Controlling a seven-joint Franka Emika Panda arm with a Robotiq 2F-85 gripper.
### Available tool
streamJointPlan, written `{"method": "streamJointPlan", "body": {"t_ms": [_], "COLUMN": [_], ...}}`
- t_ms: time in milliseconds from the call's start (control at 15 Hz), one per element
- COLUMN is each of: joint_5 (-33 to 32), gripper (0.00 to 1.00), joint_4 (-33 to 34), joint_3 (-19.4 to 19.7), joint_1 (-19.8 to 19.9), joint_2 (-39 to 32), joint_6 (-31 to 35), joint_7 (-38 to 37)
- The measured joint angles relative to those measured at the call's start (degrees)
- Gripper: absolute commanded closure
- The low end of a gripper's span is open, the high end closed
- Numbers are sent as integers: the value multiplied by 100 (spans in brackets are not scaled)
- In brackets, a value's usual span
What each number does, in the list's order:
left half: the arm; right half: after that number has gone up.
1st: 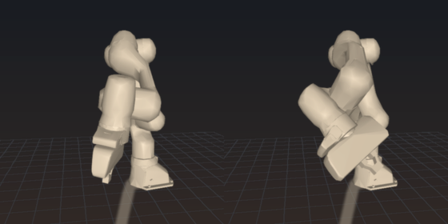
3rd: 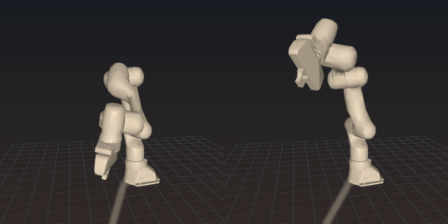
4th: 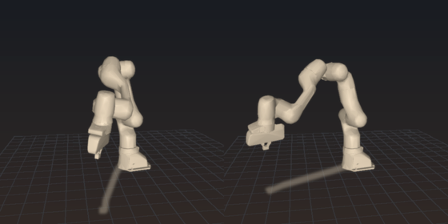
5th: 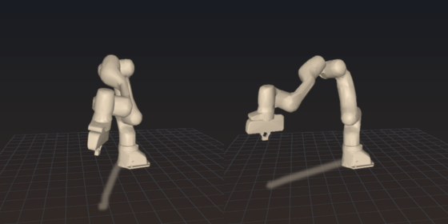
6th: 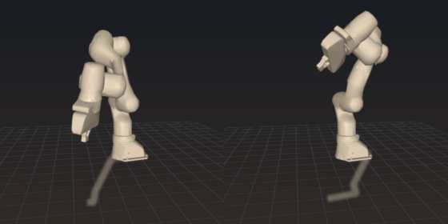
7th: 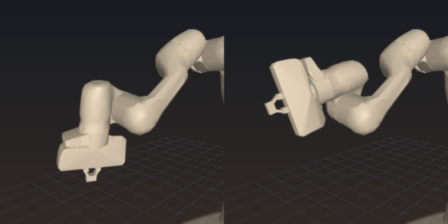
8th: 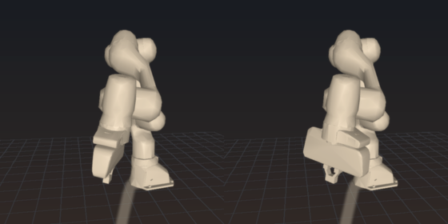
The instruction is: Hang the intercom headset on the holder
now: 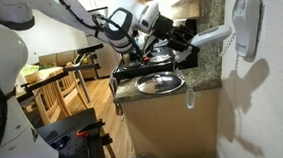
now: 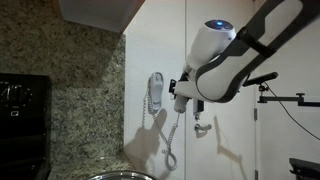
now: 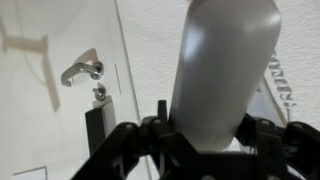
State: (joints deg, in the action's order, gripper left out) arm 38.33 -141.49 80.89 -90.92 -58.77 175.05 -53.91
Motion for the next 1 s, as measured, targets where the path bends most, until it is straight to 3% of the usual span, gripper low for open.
{"method": "streamJointPlan", "body": {"t_ms": [400,467,1000], "joint_5": [-2,-2,-331], "gripper": [41,66,66], "joint_4": [-7,-7,-74], "joint_3": [-13,-13,-91], "joint_1": [0,0,14], "joint_2": [-242,-242,-220], "joint_6": [-163,-163,69], "joint_7": [-82,-82,129]}}
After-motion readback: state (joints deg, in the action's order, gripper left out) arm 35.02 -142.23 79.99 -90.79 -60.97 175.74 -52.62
